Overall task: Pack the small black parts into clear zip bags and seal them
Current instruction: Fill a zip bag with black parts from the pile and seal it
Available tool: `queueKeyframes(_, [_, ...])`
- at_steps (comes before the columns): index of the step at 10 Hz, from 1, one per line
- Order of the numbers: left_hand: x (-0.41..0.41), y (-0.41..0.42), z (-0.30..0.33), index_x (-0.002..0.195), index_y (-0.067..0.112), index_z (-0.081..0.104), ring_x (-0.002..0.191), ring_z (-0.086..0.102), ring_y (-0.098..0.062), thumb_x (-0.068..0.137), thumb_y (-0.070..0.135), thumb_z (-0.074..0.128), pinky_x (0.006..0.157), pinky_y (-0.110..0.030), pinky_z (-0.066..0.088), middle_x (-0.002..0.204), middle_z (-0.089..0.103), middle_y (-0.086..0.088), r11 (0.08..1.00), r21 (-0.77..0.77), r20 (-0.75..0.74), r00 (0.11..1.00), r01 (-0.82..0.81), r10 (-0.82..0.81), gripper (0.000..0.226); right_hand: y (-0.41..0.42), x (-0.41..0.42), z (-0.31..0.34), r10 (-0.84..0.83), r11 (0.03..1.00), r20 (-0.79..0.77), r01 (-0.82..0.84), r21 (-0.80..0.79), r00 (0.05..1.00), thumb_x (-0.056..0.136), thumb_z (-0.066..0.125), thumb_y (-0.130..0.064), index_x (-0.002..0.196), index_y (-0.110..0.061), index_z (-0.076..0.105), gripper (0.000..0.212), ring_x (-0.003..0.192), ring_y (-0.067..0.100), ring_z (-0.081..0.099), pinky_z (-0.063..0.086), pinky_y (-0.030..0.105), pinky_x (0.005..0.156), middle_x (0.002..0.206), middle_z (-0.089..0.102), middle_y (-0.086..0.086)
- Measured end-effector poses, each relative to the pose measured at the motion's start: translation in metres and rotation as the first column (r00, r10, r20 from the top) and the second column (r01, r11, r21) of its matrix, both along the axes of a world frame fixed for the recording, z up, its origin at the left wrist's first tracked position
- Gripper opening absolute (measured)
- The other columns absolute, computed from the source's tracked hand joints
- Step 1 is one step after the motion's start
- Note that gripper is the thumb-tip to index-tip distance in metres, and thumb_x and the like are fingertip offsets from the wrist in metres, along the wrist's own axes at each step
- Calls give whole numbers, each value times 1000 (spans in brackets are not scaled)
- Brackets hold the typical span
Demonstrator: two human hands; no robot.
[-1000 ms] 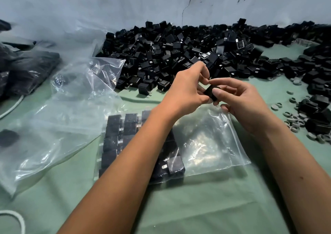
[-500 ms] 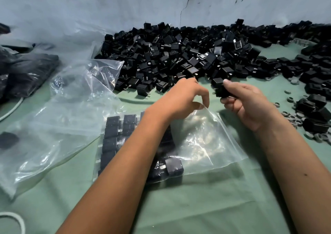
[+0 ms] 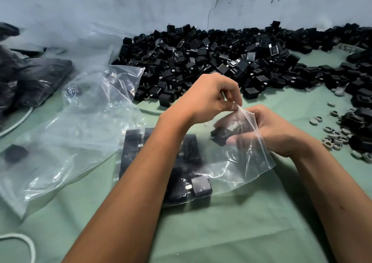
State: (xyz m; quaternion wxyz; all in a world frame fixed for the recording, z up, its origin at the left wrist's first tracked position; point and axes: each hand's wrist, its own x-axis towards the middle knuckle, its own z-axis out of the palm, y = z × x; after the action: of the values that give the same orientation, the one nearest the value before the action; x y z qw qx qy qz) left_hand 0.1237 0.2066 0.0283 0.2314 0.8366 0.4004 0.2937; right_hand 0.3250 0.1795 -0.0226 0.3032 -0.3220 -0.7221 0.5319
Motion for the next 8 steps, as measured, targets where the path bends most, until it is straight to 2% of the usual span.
queueKeyframes(1, [0,1,1,88,11,80,67,58,-7,82,3,81,66,-19,49,84,71,-7,1000,-8,30,1000,9,-8,10,-3,-8,1,56,998,-29,-56,22,998,79,83,-3,116,-11,75,38,95,25,76,62,35,81,104,78,11])
queueKeyframes(2, [0,2,-1,89,15,81,69,62,-7,86,6,80,68,-21,53,82,72,-2,1000,-30,27,1000,8,-7,10,-3,-24,0,-35,995,90,27,95,995,81,85,-7,121,-3,70,43,84,4,75,58,18,72,94,79,-13])
queueKeyframes(3, [-2,4,-3,89,17,81,68,61,-4,88,8,78,68,-21,52,82,73,1,999,-44,32,999,-3,4,10,-6,-35,1,-226,950,133,188,250,965,78,87,-18,117,-12,73,42,64,-15,65,48,3,57,73,67,-39])
queueKeyframes(4, [-4,5,-3,89,16,81,65,59,-3,87,6,78,65,-19,50,82,73,-2,998,-55,65,998,-10,14,10,-13,-39,0,-207,937,26,190,293,978,84,84,-24,95,-30,81,13,70,18,74,62,34,61,85,78,-10])
queueKeyframes(5, [-4,5,-6,94,15,79,66,59,-5,87,7,78,65,-18,50,84,73,-5,997,-81,70,997,-14,20,10,-9,-40,-13,-314,894,33,283,348,949,81,83,-19,88,-23,79,9,57,10,63,54,29,51,77,76,-4])
queueKeyframes(6, [-12,6,-10,104,19,74,66,58,-5,90,14,79,66,-20,48,85,67,0,988,-141,53,996,-70,78,16,-7,-41,-19,-329,854,76,263,449,941,81,86,-23,86,-29,78,11,54,0,59,45,13,50,71,68,-17])
queueKeyframes(7, [-34,10,-8,102,19,74,68,60,-7,91,16,77,70,-28,54,82,67,3,973,-159,-23,986,-167,166,12,-10,-43,-18,-314,830,90,228,509,945,82,83,-39,86,-41,75,9,73,3,69,54,15,67,87,72,-17])
queueKeyframes(8, [-62,13,-6,96,20,76,70,63,-7,91,16,77,71,-30,57,81,68,3,945,-203,-125,964,-258,236,7,-1,-29,-31,-401,721,190,180,669,896,97,70,-14,89,-23,81,16,77,3,73,56,17,71,86,77,-16])
